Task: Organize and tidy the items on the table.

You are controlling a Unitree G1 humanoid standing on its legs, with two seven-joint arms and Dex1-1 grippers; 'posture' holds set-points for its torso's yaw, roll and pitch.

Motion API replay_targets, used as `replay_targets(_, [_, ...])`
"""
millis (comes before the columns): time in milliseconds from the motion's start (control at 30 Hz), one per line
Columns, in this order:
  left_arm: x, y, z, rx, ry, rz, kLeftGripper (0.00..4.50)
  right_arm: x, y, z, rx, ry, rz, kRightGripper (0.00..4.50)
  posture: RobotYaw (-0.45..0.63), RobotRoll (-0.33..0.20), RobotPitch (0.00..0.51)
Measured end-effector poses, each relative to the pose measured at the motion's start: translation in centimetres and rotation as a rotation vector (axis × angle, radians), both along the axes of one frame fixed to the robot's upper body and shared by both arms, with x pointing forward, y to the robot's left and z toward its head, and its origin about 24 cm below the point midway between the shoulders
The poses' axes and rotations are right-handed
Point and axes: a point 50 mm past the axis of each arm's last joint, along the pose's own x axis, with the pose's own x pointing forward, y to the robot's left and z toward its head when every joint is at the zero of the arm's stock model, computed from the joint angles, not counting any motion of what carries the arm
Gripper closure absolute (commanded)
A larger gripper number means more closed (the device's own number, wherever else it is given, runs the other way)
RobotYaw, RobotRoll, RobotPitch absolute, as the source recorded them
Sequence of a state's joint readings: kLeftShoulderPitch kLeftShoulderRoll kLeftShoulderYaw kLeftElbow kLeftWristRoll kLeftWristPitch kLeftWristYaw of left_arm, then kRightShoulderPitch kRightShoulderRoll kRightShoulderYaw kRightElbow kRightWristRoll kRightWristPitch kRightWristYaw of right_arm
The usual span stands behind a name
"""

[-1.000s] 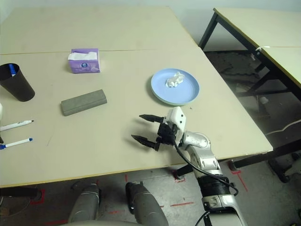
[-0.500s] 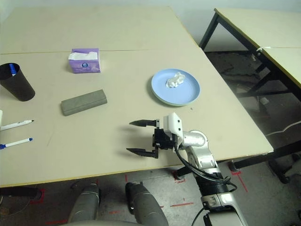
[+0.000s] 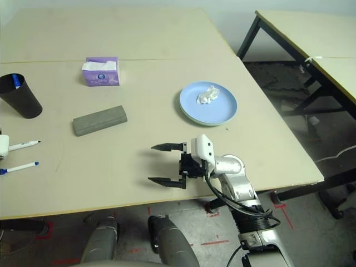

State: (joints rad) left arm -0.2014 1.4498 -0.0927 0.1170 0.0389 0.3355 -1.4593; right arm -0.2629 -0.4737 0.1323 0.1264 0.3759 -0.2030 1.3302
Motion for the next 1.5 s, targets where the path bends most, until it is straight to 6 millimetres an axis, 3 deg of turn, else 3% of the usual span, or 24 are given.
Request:
replay_targets(133, [0.6, 0.0, -1.1, -0.007, 0.0, -0.011, 0.01, 0.0, 0.0, 0.0, -0.001, -0.002, -0.005, 0.0, 0.04, 0.0, 0.173])
replay_targets(567, [0.7, 0.2, -1.3, -0.014, 0.018, -0.004, 0.01, 0.1, 0.0, 0.4, -0.002, -0.005, -0.025, 0.0, 0.03, 0.0, 0.169])
replay_targets(733, [0.7, 0.1, -1.5, -0.028, 0.026, 0.008, 1.22, 0.1, 0.0, 0.4, -0.002, -0.007, -0.03, 0.0, 0.04, 0.0, 0.168])
replay_targets(1067, [0.7, 0.0, -1.7, -0.049, 0.047, 0.018, 4.48, 0.2, 0.2, 0.4, -0.014, -0.005, -0.034, 0.0, 0.04, 0.0, 0.171])
replay_targets(1367, [0.4, -0.8, -1.2, -0.128, 0.093, 0.013, 4.48, 0.4, 0.2, 0.4, -0.021, -0.005, -0.036, 0.0, 0.08, 0.0, 0.172])
replay_targets(1500, [0.3, -1.8, 1.3, -0.287, 0.038, 0.036, 4.48, 0.8, 0.3, 0.7, -0.022, -0.011, -0.038, 0.0, 0.1, 0.0, 0.173])
